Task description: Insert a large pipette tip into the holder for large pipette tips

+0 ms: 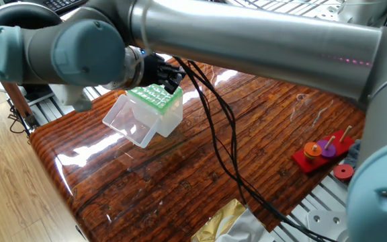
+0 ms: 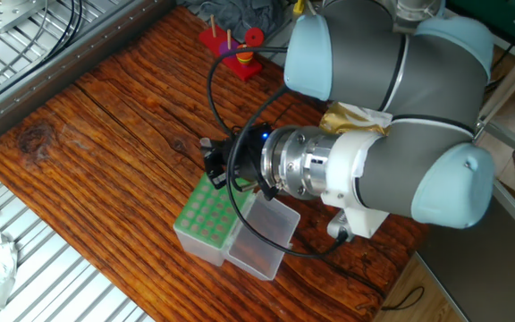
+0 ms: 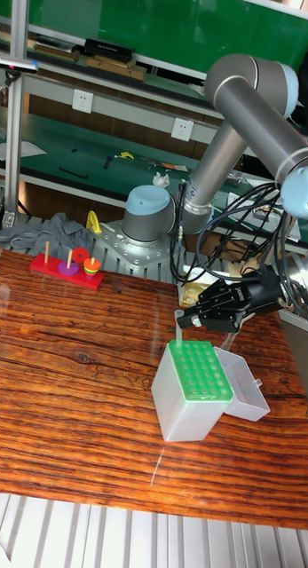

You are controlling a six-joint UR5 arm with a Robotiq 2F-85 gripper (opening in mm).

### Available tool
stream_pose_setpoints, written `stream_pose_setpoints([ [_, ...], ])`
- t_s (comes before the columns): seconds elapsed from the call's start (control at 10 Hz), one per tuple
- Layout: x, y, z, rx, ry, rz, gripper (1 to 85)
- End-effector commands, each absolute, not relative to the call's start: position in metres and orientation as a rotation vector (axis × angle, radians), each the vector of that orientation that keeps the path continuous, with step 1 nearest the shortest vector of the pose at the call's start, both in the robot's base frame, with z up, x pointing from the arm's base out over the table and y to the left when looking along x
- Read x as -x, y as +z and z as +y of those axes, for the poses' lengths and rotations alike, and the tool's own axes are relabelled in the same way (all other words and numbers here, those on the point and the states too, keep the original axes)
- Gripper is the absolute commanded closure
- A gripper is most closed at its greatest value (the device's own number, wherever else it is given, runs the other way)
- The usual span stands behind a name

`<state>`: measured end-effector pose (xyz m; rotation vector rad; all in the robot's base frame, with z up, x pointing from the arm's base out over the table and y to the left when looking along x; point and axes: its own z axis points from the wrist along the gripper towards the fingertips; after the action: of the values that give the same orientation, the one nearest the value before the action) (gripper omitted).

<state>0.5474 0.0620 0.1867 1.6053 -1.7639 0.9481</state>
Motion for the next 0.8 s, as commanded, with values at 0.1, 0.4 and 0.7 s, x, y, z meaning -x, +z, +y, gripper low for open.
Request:
stream_pose_setpoints([
  [0.1,-0.541,0.181,0.049,-1.633,0.922,-1.724,43.3],
  [0.4,-0.542,0.177,0.045,-1.686,0.867,-1.729,28.3],
  [0.7,-0.55,0.184,0.053,-1.808,0.741,-1.86,27.3],
])
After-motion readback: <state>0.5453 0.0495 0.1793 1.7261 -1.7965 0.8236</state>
